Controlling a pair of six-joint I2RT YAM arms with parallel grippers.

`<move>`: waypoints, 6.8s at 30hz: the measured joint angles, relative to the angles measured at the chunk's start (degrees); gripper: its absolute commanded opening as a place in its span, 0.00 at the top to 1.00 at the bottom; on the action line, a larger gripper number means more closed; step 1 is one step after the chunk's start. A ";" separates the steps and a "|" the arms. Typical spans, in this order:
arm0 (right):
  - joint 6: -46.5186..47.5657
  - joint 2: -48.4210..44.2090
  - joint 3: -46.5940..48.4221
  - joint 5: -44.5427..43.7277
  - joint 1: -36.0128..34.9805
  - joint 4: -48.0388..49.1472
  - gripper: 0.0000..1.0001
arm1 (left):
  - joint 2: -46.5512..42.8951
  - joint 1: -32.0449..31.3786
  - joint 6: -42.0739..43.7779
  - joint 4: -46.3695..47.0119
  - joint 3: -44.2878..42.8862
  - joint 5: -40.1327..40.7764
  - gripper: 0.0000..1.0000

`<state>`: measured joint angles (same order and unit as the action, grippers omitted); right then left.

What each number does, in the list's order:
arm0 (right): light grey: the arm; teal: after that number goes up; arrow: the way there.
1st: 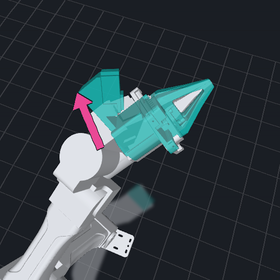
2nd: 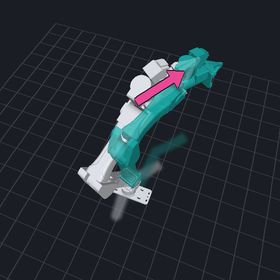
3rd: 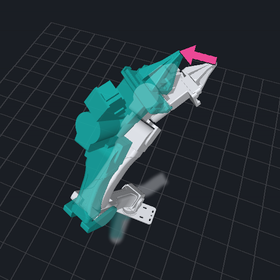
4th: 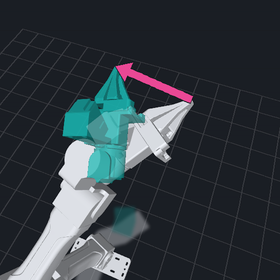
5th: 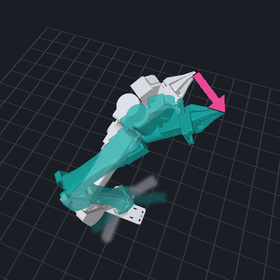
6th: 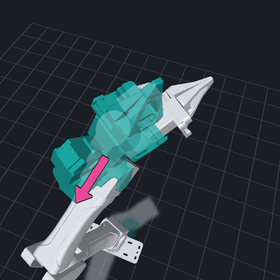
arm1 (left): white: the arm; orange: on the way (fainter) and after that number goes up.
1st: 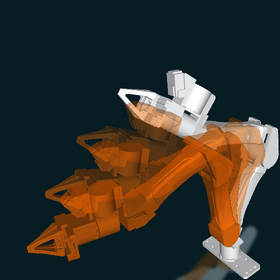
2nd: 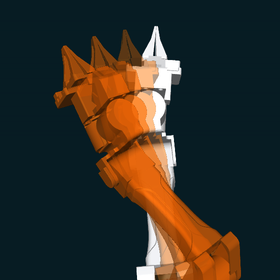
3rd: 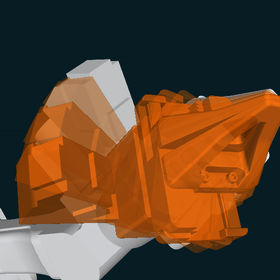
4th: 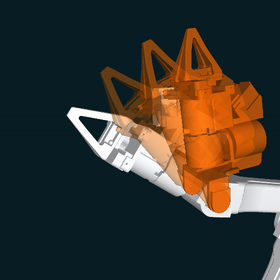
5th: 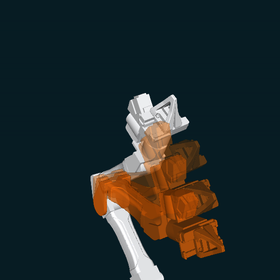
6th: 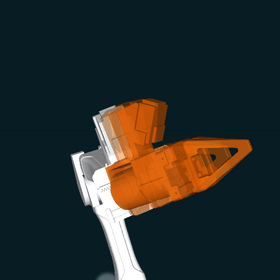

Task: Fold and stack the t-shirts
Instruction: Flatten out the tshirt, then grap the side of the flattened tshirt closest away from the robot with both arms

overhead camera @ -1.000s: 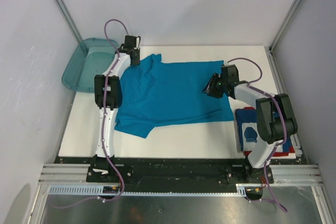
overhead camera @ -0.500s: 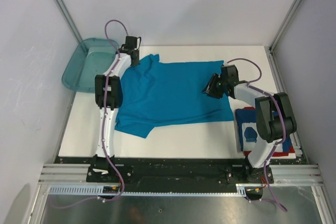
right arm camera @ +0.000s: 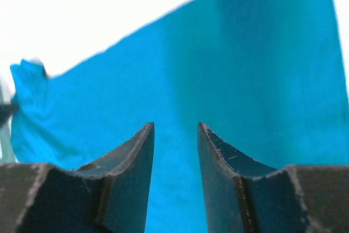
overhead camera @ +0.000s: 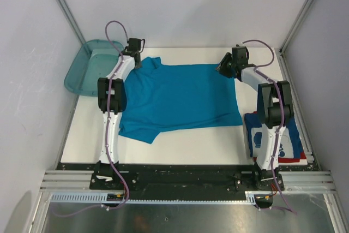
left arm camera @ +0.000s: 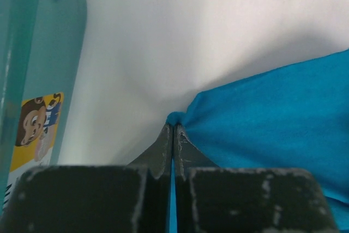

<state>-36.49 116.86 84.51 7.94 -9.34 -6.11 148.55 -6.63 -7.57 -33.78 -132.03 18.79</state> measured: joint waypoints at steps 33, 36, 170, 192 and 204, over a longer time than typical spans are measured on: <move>-9.05 26.12 34.03 -5.66 7.30 -14.51 0.84 | -1.07 1.70 -5.05 1.68 2.60 2.89 1.00; -9.27 26.21 34.34 -6.14 8.11 -14.91 0.85 | -1.20 2.19 -6.16 1.55 2.62 2.03 1.00; 5.99 -28.92 -36.89 -10.71 4.04 -14.08 0.67 | -98.62 -24.50 -45.99 -5.51 104.30 -7.10 1.00; 3.72 -25.88 -36.81 -10.34 4.33 -6.16 0.67 | -99.32 -24.50 -45.97 -6.25 104.30 -7.21 1.00; 3.56 -25.14 -36.81 -10.12 4.22 -5.99 0.93 | -99.65 -24.50 -45.97 -6.29 104.28 -7.48 1.00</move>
<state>-32.93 91.72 47.70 -2.17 -5.13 -12.10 48.90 -31.14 -53.54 -40.07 -27.75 11.31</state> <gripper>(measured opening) 0.155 0.008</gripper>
